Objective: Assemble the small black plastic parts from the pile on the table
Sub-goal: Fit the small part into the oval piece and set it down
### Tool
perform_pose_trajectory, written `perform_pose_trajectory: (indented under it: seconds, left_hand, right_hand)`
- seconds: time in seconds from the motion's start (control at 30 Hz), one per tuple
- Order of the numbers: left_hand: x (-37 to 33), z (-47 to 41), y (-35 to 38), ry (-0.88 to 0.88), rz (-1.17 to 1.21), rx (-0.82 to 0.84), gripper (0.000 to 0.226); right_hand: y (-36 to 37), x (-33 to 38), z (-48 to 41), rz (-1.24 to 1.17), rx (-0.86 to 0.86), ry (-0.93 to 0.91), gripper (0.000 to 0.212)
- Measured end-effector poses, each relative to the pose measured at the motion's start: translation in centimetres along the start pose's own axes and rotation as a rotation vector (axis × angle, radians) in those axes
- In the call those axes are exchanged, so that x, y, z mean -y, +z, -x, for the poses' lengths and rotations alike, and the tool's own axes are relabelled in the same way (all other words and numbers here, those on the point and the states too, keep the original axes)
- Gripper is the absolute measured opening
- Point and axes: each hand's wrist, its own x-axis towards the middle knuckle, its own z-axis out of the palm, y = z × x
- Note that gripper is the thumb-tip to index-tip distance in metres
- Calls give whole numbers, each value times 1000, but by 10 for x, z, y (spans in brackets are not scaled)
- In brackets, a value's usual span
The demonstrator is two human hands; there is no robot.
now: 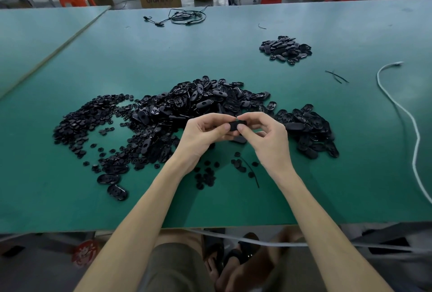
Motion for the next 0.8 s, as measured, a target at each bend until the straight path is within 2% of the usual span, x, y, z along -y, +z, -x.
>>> perform_pose_trajectory:
  seconds: [0.53,0.8]
  left_hand:
    - [0,0,0,-16,-78,-13,19]
    - [-2,0,2,-1,-142,-19,17]
  right_hand:
    - [0,-5,-1,-21,33,48,18]
    - [0,-2,-1,-107,95,36,18]
